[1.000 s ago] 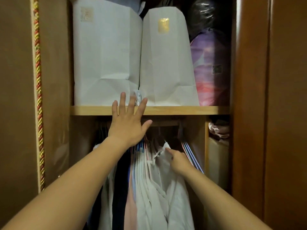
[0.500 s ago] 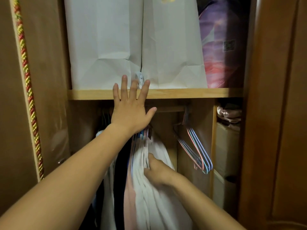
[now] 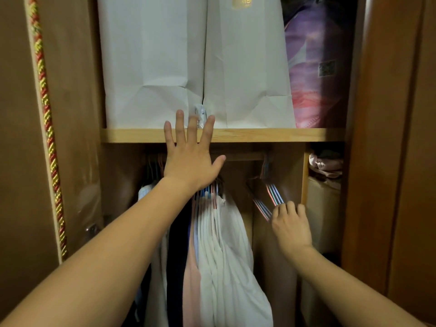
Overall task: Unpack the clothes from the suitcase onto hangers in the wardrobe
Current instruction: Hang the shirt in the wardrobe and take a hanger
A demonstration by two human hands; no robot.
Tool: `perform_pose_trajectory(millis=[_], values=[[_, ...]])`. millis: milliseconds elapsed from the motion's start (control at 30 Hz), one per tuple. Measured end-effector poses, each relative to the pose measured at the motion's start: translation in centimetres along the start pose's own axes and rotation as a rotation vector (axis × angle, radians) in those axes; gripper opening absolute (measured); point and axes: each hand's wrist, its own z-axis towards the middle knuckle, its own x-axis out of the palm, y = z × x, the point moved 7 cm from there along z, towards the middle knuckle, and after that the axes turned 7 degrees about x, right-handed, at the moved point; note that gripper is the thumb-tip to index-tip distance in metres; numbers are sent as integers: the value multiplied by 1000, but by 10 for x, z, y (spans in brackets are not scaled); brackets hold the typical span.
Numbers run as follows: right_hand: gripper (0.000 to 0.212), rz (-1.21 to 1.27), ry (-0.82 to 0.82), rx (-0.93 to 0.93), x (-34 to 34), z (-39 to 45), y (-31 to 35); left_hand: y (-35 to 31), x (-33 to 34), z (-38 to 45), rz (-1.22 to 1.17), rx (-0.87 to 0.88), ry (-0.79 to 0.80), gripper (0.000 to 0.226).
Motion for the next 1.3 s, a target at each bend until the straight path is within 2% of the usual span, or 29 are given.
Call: perform_pose_trajectory(millis=[67, 133, 267, 333, 600, 733, 833, 867, 933, 1000, 1033, 1100, 1167, 1233, 1300], values=[[32, -58, 0, -29, -3, 3, 1, 0, 0, 0, 1, -1, 2, 94], [26, 10, 25, -37, -9, 4, 2, 0, 1, 0, 6, -2, 6, 95], [23, 445, 120, 93, -22, 13, 5, -1, 0, 0, 6, -5, 5, 96], [19, 625, 114, 167, -28, 16, 6, -1, 0, 0, 8, -2, 25, 97], [18, 596, -76, 57, -44, -8, 10, -3, 2, 0, 52, -13, 51, 99], [19, 620, -56, 86, -12, -60, 0, -3, -1, -2, 41, -29, 60, 98], [13, 705, -167, 104, 9, -131, -28, -33, -4, -26, -173, -110, -69, 91], [11, 725, -200, 95, 13, -157, -35, -52, -1, -43, -325, -119, -130, 86], [16, 759, -126, 89, 32, -228, -47, -107, 20, -104, -737, -151, -158, 77], [25, 793, 16, 144, 60, -310, -60, -165, 54, -183, -1058, -237, -45, 71], [27, 833, 92, 187, 74, -347, -67, -187, 70, -223, -1130, -267, 28, 68], [22, 959, 225, 400, 103, -445, -98, -245, 96, -312, -1117, -249, 242, 62], [15, 1033, 341, 629, 124, -535, -139, -306, 106, -392, -993, -23, 495, 64], [13, 1056, 477, 746, 130, -612, -176, -364, 104, -466, -829, 286, 706, 65], [23, 1086, 591, 819, 130, -673, -203, -405, 93, -523, -798, 451, 801, 45]])
